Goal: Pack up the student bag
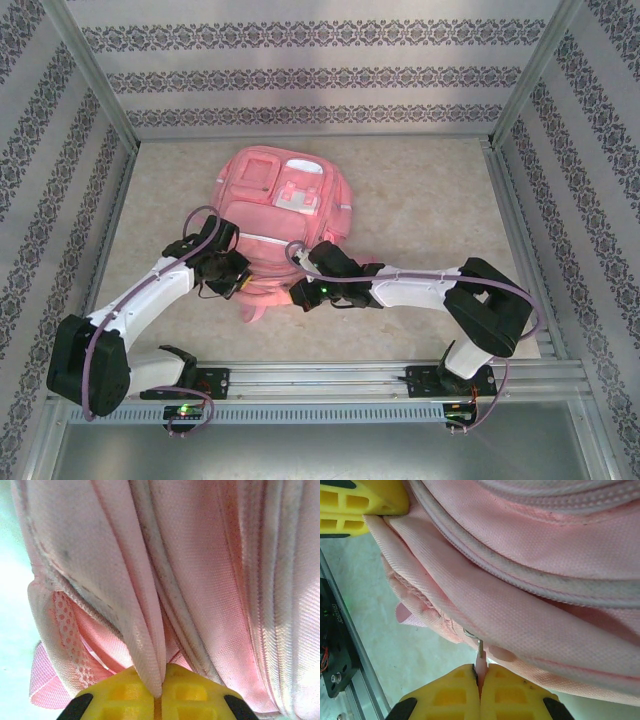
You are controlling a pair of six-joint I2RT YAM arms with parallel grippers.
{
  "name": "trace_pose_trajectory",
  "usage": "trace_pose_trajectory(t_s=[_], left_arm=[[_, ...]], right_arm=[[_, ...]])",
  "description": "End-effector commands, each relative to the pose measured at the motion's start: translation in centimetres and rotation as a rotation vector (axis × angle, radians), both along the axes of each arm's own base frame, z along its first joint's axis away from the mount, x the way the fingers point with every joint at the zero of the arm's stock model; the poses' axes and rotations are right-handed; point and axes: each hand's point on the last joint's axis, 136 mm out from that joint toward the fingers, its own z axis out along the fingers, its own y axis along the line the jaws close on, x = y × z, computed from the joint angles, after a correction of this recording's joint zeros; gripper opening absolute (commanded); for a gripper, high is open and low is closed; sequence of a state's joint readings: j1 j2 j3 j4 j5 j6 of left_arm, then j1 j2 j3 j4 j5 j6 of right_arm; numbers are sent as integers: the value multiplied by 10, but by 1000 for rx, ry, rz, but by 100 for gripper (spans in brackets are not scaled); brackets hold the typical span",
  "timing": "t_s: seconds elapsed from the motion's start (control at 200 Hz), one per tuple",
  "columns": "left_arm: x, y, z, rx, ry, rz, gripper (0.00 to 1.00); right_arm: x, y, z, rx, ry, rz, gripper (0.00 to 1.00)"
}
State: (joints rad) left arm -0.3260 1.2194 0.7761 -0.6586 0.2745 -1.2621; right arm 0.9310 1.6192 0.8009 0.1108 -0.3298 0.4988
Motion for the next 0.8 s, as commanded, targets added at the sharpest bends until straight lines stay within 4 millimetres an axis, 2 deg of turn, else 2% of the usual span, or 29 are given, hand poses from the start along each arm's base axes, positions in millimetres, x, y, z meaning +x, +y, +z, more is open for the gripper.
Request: trace_pose_trajectory(t_s=[0.0,0.165,0.28,0.345,0.405,0.505,0.595,0.794], left_arm=[[-7,33,-1,109,3,19,1],[-12,50,5,130,5,24,0],[-13,54,10,146,5,-10,1],[-12,55,13,160,7,-37,5],[-13,54,16,164,22,-51,16],[-17,44,22,102,41,-11,33],[-20,27,27,38,15,43,44],[-24,-13,28,-2,25,35,51]], right_arm=[[3,-19,-12,-67,1,-35,0],[6,-16,-9,-58,-4,-39,0],[10,-8,-4,-41,-1,-34,0],[12,0,-1,-27,9,-25,0],[15,6,2,-14,13,-25,0],[19,15,7,2,18,-22,0],[21,19,8,5,18,-21,0],[22,22,9,8,20,-29,0]])
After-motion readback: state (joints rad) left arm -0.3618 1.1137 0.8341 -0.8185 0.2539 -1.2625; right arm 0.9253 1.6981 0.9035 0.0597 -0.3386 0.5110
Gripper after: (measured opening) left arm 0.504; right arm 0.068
